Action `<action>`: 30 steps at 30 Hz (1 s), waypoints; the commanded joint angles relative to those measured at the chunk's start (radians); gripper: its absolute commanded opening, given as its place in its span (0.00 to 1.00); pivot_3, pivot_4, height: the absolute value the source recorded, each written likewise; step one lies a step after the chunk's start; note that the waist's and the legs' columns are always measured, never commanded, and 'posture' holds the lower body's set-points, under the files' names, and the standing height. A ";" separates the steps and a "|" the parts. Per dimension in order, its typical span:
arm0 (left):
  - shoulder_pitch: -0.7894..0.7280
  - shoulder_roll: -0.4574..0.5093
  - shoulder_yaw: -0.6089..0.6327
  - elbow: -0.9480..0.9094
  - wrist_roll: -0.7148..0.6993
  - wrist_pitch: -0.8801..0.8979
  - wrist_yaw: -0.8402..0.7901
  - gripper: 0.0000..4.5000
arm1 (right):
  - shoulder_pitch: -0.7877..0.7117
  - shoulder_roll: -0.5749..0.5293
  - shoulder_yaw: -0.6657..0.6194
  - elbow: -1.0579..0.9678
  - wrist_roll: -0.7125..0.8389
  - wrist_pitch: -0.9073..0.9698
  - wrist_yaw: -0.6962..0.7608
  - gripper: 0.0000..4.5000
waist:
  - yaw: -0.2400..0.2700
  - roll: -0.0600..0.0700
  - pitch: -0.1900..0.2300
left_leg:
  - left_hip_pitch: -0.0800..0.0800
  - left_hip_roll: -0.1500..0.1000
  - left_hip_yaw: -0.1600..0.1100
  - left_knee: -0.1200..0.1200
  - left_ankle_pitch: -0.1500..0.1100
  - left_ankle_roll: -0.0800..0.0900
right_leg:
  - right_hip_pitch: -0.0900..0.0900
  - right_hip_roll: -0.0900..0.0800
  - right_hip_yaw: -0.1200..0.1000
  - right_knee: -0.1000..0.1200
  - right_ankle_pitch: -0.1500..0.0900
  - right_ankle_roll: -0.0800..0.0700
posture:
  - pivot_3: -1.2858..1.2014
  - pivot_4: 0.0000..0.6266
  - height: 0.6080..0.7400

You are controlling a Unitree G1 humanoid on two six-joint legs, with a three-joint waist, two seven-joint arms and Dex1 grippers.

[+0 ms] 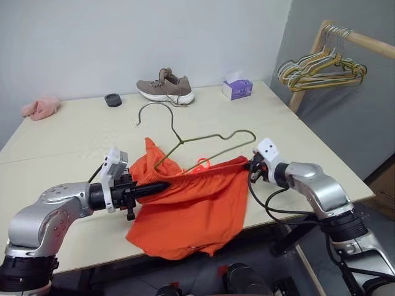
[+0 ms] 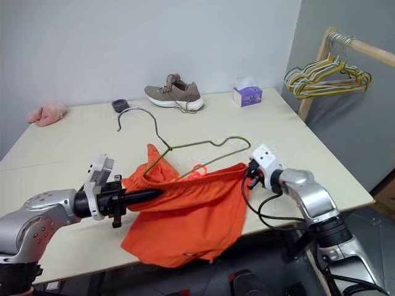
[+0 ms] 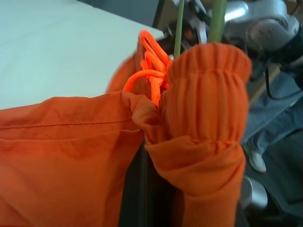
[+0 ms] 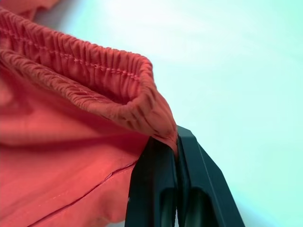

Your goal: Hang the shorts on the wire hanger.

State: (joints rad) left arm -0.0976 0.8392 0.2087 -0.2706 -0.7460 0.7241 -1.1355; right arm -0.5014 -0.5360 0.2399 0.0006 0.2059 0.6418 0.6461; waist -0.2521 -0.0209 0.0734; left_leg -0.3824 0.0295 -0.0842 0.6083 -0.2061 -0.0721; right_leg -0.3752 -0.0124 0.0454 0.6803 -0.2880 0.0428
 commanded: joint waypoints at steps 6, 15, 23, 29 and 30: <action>-0.003 0.080 0.033 0.103 0.104 -0.126 -0.042 0.00 | -0.004 -0.085 -0.106 0.014 -0.025 -0.023 -0.012 0.01 | 0.000 0.000 0.000 | 0.000 0.000 0.000 0.000 0.000 0.000 | 0.000 0.000 0.000 0.000 0.000 0.000 | 0.44 0.00 1.00; -0.012 0.098 0.011 0.175 0.137 -0.165 -0.082 0.00 | 0.025 -0.086 -0.123 -0.035 -0.019 -0.001 -0.025 0.01 | -0.001 0.000 0.000 | -0.001 0.000 0.001 0.000 0.000 0.000 | -0.001 0.000 0.001 0.000 0.000 0.000 | 0.43 0.00 1.00; -0.024 0.111 -0.011 0.234 0.191 -0.207 -0.088 0.00 | 0.015 -0.098 -0.134 -0.047 -0.017 0.004 -0.019 0.01 | -0.001 0.000 0.000 | 0.000 0.000 0.001 0.000 0.000 0.000 | -0.001 0.000 0.001 0.000 0.000 0.000 | 0.43 0.00 1.00; -0.018 0.132 -0.045 0.255 0.224 -0.238 -0.110 0.00 | 0.018 -0.109 -0.130 -0.079 -0.015 0.005 -0.013 0.01 | -0.001 0.000 0.000 | -0.001 0.000 0.001 0.000 0.000 0.000 | -0.001 0.000 0.001 0.000 0.000 -0.001 | 0.43 0.00 1.00; -0.019 0.134 -0.050 0.259 0.230 -0.240 -0.109 0.00 | 0.018 -0.112 -0.128 -0.086 -0.016 0.004 -0.012 0.01 | -0.001 0.000 0.000 | -0.001 0.000 0.001 0.000 0.000 0.000 | -0.002 0.000 0.001 0.000 0.000 -0.001 | 0.43 0.00 1.00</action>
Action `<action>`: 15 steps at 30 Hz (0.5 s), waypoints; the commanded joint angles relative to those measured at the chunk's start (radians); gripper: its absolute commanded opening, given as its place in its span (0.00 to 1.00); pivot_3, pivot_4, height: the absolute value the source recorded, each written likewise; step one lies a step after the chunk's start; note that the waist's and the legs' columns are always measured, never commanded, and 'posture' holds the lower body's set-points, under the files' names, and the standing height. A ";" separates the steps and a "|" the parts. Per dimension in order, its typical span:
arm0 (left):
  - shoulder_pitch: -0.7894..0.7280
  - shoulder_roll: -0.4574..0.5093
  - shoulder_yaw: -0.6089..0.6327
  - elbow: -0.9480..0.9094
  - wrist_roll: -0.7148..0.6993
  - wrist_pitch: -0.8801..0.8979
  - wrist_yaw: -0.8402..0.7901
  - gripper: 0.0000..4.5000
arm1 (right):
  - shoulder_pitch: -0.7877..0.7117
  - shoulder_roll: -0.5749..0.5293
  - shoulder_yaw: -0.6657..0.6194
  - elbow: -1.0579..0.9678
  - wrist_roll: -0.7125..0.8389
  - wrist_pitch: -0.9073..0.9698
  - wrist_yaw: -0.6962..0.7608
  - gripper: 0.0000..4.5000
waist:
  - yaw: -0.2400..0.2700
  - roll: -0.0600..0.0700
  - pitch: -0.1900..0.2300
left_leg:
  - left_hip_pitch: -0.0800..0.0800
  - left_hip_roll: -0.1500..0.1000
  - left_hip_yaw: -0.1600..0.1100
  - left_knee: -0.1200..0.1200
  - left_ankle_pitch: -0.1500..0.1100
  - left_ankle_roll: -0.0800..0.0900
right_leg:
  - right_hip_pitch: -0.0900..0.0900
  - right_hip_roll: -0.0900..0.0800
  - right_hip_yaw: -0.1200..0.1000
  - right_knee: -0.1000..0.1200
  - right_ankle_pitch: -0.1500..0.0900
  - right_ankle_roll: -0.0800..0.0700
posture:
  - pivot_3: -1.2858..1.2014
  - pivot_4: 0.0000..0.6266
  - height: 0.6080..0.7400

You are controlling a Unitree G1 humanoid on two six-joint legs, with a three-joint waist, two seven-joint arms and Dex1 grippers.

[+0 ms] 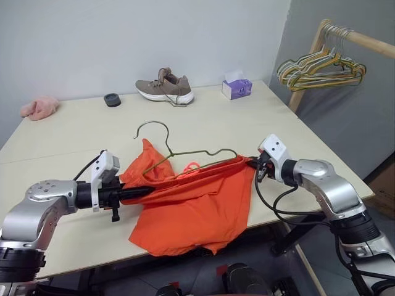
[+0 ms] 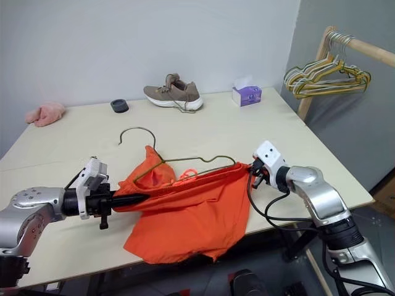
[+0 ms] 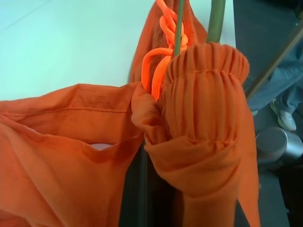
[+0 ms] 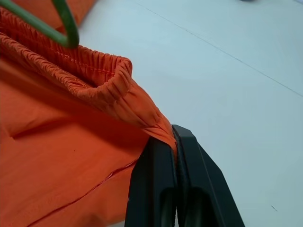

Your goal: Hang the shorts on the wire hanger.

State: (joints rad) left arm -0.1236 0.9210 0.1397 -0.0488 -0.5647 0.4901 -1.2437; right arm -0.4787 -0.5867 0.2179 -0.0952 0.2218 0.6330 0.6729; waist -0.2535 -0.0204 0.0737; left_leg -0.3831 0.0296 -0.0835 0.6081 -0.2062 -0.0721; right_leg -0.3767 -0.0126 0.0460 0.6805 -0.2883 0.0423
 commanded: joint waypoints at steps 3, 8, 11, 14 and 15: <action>0.007 0.057 0.010 0.046 0.060 -0.015 -0.004 0.00 | -0.004 -0.069 -0.101 -0.008 -0.037 0.008 -0.036 0.01 | 0.000 0.000 0.000 | 0.000 0.000 0.000 0.000 0.000 0.000 | 0.000 0.000 0.000 0.000 0.000 0.000 | 0.42 0.00 1.00; -0.008 0.050 -0.014 0.087 0.114 -0.063 0.030 0.00 | -0.001 -0.084 -0.090 -0.064 -0.037 0.012 -0.028 0.01 | 0.000 0.000 0.000 | 0.000 0.000 0.000 0.000 0.000 0.000 | 0.000 0.000 0.000 0.000 0.000 0.000 | 0.42 0.00 1.00; -0.035 0.029 -0.038 0.115 0.153 -0.103 0.070 0.00 | 0.002 -0.085 -0.075 -0.102 -0.041 0.017 -0.029 0.01 | 0.000 0.000 0.000 | 0.000 0.000 0.000 0.000 0.000 0.000 | 0.000 0.000 0.000 0.000 0.000 0.000 | 0.42 0.00 1.00; -0.039 0.026 -0.063 0.119 0.167 -0.112 0.074 0.00 | 0.005 -0.090 -0.056 -0.134 -0.052 0.016 -0.023 0.01 | 0.000 0.000 0.000 | 0.000 0.000 0.000 0.000 0.000 0.000 | 0.000 0.000 0.000 0.000 0.000 0.000 | 0.42 0.00 1.00; -0.036 0.028 -0.072 0.117 0.172 -0.115 0.072 0.00 | 0.006 -0.092 -0.048 -0.144 -0.059 0.013 -0.022 0.01 | -0.001 0.000 0.000 | 0.000 0.000 0.000 0.000 0.000 0.000 | 0.000 0.000 0.000 0.000 0.000 0.000 | 0.42 0.00 1.00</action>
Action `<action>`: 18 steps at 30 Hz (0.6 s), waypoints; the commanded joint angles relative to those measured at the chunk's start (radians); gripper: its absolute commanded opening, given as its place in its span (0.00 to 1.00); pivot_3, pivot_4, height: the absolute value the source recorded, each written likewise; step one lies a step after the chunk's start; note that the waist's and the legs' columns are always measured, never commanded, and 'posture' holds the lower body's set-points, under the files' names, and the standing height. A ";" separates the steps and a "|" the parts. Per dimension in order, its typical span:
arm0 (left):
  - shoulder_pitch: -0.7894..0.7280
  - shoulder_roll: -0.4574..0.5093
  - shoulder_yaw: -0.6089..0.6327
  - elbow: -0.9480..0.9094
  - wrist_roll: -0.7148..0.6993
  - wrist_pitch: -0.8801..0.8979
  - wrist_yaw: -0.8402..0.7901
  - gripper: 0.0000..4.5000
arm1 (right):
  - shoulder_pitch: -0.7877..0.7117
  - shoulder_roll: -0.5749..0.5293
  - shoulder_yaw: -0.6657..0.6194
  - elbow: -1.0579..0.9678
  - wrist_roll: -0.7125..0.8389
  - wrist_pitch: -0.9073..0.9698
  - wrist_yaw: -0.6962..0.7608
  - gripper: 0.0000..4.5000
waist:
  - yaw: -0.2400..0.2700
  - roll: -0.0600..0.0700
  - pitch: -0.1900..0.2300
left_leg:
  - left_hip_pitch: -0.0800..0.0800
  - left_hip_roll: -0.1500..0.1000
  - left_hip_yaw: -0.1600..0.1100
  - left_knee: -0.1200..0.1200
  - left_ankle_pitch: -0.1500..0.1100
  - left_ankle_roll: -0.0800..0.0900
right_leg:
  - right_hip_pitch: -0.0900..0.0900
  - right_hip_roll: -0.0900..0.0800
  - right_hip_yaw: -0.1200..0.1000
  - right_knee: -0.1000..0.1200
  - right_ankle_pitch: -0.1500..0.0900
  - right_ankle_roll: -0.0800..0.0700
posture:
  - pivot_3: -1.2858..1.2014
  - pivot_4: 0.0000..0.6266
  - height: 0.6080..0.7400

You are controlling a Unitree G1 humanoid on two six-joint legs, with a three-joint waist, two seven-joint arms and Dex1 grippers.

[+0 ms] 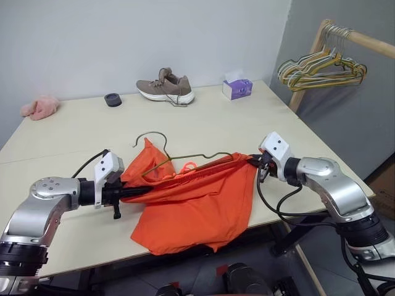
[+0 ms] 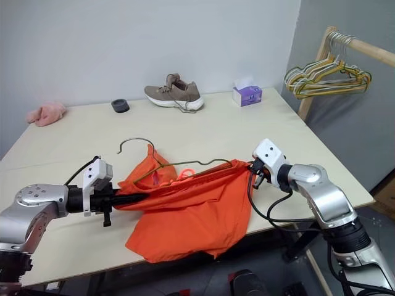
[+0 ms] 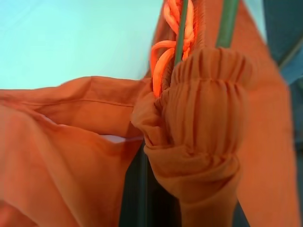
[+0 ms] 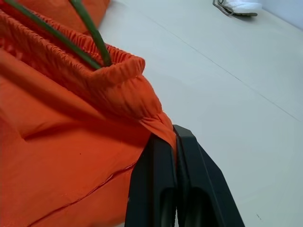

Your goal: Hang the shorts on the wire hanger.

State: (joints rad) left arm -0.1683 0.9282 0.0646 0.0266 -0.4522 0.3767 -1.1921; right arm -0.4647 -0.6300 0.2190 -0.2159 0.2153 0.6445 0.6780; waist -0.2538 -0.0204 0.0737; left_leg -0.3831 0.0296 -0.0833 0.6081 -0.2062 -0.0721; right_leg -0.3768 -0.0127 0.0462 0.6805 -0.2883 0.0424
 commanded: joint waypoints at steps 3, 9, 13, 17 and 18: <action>0.017 0.030 -0.017 0.036 0.070 -0.007 0.010 0.00 | -0.015 -0.054 -0.030 -0.048 -0.075 -0.008 -0.029 0.01 | -0.002 0.000 0.000 | 0.000 0.000 0.000 0.000 0.000 0.000 | -0.001 0.000 0.000 0.000 0.000 0.000 | 0.42 0.00 1.00; 0.012 0.020 -0.054 0.021 0.085 0.005 0.012 0.00 | -0.053 -0.047 0.009 -0.073 -0.126 -0.019 -0.034 0.01 | -0.011 0.000 0.000 | 0.000 0.000 0.000 0.000 0.000 0.000 | -0.001 0.000 0.000 0.000 0.000 0.000 | 0.41 0.00 1.00; 0.009 0.031 -0.077 0.017 0.101 0.005 0.007 0.00 | -0.067 -0.054 0.020 -0.071 -0.154 -0.028 -0.026 0.01 | -0.017 0.000 0.000 | 0.000 0.000 0.000 0.000 0.000 0.000 | -0.001 0.000 0.000 0.000 0.000 0.000 | 0.41 0.00 1.00; 0.006 0.035 -0.079 0.026 0.112 0.007 0.010 0.00 | -0.070 -0.070 0.010 -0.047 -0.172 -0.054 -0.019 0.01 | -0.021 0.000 0.000 | -0.001 0.000 0.000 0.000 0.000 0.000 | -0.001 0.000 0.000 0.000 0.000 0.000 | 0.41 0.01 1.00; 0.004 0.034 -0.077 0.029 0.112 0.008 0.012 0.00 | -0.072 -0.070 0.007 -0.053 -0.166 -0.063 -0.012 0.01 | -0.022 0.000 0.000 | -0.001 0.000 0.000 0.000 0.000 0.000 | -0.001 0.000 0.000 0.000 0.000 0.000 | 0.41 0.01 1.00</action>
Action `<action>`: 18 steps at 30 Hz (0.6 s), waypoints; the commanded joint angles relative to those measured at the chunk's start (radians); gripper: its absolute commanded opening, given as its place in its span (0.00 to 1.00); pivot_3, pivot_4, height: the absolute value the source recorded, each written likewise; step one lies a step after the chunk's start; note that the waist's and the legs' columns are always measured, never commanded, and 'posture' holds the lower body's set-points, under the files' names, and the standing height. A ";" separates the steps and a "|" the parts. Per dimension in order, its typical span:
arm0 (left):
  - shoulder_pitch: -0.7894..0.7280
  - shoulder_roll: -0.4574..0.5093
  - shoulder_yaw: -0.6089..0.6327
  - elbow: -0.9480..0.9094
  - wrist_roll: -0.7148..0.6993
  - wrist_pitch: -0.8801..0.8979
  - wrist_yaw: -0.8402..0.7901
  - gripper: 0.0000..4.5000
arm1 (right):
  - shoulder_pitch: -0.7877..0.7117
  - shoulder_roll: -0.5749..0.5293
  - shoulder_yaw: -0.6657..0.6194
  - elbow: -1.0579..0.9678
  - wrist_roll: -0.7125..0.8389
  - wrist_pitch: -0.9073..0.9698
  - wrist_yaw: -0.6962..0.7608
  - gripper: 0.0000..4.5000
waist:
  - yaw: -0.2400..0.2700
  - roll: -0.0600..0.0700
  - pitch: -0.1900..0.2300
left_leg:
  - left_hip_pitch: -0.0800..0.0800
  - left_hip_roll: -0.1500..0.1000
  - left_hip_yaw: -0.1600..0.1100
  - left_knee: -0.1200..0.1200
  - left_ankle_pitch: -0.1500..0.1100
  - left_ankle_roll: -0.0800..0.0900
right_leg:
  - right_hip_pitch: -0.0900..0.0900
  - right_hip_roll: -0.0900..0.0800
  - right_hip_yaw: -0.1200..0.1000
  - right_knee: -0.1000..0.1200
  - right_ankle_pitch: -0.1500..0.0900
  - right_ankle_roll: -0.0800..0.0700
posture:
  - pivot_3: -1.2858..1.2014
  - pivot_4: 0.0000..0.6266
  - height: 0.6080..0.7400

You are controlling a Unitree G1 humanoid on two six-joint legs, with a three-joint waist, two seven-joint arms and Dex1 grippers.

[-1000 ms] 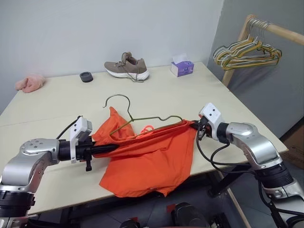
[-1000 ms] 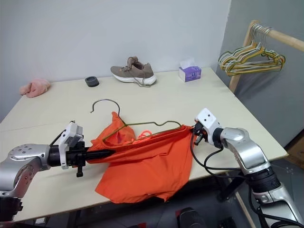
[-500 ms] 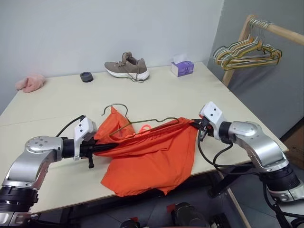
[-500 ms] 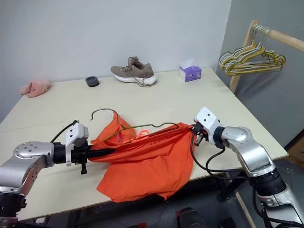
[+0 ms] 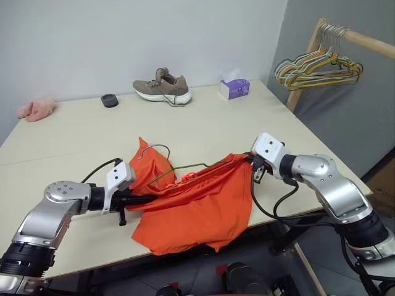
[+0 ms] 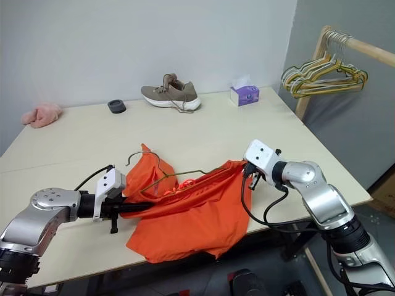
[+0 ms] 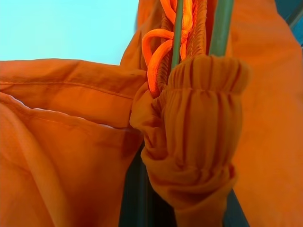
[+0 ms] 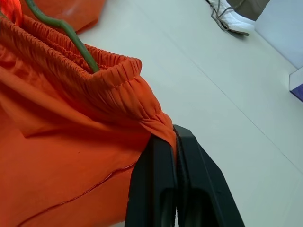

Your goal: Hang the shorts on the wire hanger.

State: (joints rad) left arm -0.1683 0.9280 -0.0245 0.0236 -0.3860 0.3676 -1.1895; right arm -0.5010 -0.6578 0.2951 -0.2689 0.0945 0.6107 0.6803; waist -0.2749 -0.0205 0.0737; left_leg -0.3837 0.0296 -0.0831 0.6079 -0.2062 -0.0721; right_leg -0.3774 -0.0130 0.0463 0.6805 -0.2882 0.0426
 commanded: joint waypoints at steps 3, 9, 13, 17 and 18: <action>-0.007 0.026 0.010 0.040 0.049 0.026 0.021 0.00 | -0.060 -0.024 -0.050 -0.051 -0.037 -0.043 0.003 0.01 | -0.004 0.000 0.000 | 0.000 0.000 0.000 0.000 0.000 0.000 | 0.000 0.000 0.000 0.000 0.000 0.000 | 0.41 0.01 1.00; -0.043 0.006 -0.018 0.054 0.080 0.023 0.046 0.00 | -0.128 -0.004 0.061 -0.103 -0.116 -0.097 0.025 0.01 | -0.015 0.001 0.001 | 0.000 0.000 0.000 0.000 0.000 0.000 | 0.000 0.000 0.000 0.000 0.000 0.000 | 0.41 0.02 1.00; -0.090 -0.030 -0.031 0.063 0.104 0.018 0.073 0.00 | -0.174 0.034 0.158 -0.092 -0.181 -0.136 0.054 0.01 | -0.019 0.001 0.001 | 0.000 0.000 0.000 0.000 0.000 0.000 | 0.000 0.000 0.000 0.000 0.000 0.000 | 0.41 0.02 1.00; -0.091 -0.052 -0.037 0.032 0.100 0.025 0.070 0.00 | -0.179 0.066 0.183 -0.079 -0.205 -0.140 0.078 0.01 | -0.022 0.001 0.000 | 0.000 0.000 0.000 0.000 0.000 0.000 | 0.000 0.000 0.000 0.000 0.000 0.000 | 0.41 0.02 1.00; -0.087 -0.057 -0.041 0.014 0.096 0.028 0.066 0.00 | -0.179 0.074 0.189 -0.077 -0.206 -0.138 0.087 0.01 | -0.023 0.001 0.000 | 0.000 0.000 0.000 0.000 0.000 0.000 | 0.000 0.000 0.000 0.000 0.000 0.000 | 0.41 0.02 1.00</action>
State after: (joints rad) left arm -0.2484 0.8750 -0.0632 0.0753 -0.2927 0.3892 -1.1260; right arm -0.6479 -0.5963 0.4920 -0.3268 -0.1008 0.4917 0.7572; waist -0.2974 -0.0198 0.0741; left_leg -0.3838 0.0294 -0.0834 0.6079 -0.2062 -0.0721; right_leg -0.3775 -0.0132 0.0462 0.6806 -0.2880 0.0430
